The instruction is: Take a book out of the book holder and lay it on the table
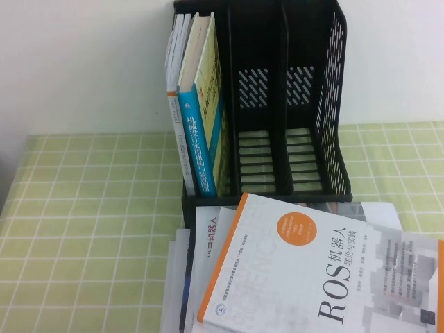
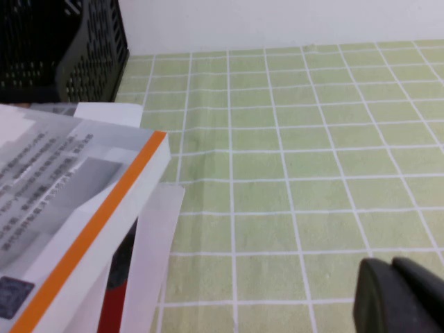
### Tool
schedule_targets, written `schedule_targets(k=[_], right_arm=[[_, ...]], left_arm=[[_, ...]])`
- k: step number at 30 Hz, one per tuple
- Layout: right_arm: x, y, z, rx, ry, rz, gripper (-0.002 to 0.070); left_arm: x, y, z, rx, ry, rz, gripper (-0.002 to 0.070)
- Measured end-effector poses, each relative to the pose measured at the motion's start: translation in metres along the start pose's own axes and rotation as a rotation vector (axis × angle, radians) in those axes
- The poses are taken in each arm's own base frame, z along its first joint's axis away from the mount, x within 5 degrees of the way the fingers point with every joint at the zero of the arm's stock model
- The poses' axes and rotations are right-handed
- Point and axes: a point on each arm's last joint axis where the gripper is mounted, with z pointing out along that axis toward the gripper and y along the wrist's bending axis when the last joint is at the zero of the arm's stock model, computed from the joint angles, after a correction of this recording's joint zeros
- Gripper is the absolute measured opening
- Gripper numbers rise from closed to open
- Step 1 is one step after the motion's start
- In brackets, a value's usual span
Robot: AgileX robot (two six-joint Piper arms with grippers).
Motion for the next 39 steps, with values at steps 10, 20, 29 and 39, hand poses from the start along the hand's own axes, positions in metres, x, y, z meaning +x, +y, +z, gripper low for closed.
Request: schedule_targets(k=[10, 20, 29, 39], right_arm=[[0.0, 0.0, 0.0, 0.0, 0.0, 0.0, 0.0], [0.0, 0.0, 0.0, 0.0, 0.0, 0.0, 0.0], [0.0, 0.0, 0.0, 0.0, 0.0, 0.0, 0.0], [-0.0023, 0.0002, 0.0, -0.002, -0.026, -0.001, -0.0001]], left_arm=[[0.0, 0.0, 0.0, 0.0, 0.0, 0.0, -0.0003], [0.0, 0.0, 0.0, 0.0, 0.0, 0.003, -0.0003], [0.0, 0.0, 0.0, 0.0, 0.0, 0.003, -0.0003], [-0.0035, -0.0011, 0.0002, 0.013, -0.044, 0.016, -0.0003]])
